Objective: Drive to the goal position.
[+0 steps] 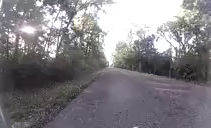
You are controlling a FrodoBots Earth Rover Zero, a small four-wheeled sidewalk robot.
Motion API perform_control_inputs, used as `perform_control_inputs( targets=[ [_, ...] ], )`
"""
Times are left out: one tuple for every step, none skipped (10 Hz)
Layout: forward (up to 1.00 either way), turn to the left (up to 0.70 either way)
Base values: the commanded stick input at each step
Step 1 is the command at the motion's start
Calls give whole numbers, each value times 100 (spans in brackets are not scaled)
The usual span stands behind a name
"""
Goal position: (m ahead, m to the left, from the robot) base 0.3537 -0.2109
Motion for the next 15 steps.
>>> perform_control_inputs(
  targets=[
    [4,0],
    [4,0],
    [5,0],
    [6,0],
    [6,0],
    [6,0],
    [5,0],
    [5,0],
    [6,0],
    [6,0],
    [4,0],
    [4,0],
    [1,0],
    [1,0],
    [3,0]
  ],
)
